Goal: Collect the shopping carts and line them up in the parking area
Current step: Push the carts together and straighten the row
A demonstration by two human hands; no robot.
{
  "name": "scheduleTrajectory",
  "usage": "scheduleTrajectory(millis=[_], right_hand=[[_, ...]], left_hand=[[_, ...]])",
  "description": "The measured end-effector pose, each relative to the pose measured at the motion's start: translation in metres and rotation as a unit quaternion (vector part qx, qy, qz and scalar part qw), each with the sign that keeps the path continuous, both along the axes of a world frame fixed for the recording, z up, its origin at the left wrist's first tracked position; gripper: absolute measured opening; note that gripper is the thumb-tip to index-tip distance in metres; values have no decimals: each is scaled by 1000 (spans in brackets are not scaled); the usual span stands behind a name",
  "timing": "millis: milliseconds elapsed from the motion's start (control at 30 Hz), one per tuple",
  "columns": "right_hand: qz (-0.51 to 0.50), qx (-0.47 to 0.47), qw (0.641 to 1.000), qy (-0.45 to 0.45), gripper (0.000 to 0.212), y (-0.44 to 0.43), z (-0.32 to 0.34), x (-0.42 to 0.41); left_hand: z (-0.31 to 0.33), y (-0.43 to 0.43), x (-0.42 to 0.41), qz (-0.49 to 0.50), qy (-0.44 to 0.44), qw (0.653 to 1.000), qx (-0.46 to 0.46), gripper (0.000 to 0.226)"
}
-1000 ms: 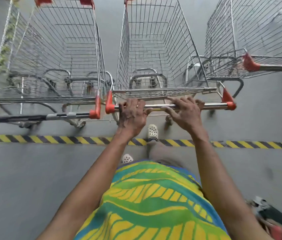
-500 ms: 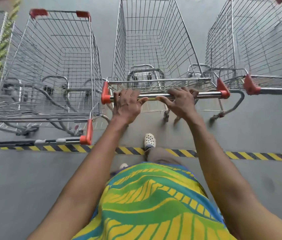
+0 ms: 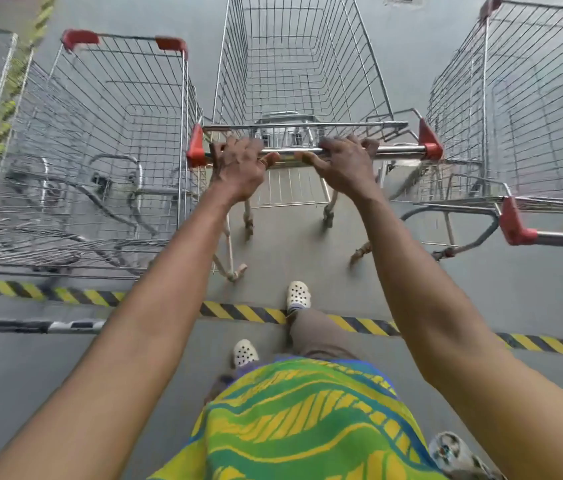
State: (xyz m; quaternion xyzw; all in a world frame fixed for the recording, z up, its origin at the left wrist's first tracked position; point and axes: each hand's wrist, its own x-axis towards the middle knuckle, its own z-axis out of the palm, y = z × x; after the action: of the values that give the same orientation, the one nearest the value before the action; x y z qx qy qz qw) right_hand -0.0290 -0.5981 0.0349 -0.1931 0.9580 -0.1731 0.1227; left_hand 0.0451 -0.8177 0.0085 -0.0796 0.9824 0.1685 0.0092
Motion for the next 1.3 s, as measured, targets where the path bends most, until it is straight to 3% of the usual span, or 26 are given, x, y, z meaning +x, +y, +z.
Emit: scheduleTrajectory(millis=[133, 233, 400, 600, 900, 1067, 1300], right_hand=[[7, 6, 1000, 10, 67, 2, -1, -7], [0, -2, 1000, 21, 69, 11, -4, 1], [-11, -20, 999, 32, 69, 29, -8, 37], [-50, -27, 998, 37, 86, 41, -19, 92], [-62, -23, 993, 98, 62, 55, -26, 155], [-59, -33, 995, 67, 73, 65, -25, 177], [-68, -47, 994, 70, 70, 69, -29, 209]], left_hand=[[8, 2, -6, 1, -21, 1000, -9, 37], [12, 16, 7, 5, -34, 999, 7, 48], [15, 32, 44, -3, -38, 999, 37, 45], [16, 41, 89, -31, -55, 997, 39, 45], [17, 47, 142, -53, -69, 995, 48, 50], [14, 56, 168, -65, -41, 997, 29, 50], [11, 56, 195, -69, -27, 997, 13, 52]])
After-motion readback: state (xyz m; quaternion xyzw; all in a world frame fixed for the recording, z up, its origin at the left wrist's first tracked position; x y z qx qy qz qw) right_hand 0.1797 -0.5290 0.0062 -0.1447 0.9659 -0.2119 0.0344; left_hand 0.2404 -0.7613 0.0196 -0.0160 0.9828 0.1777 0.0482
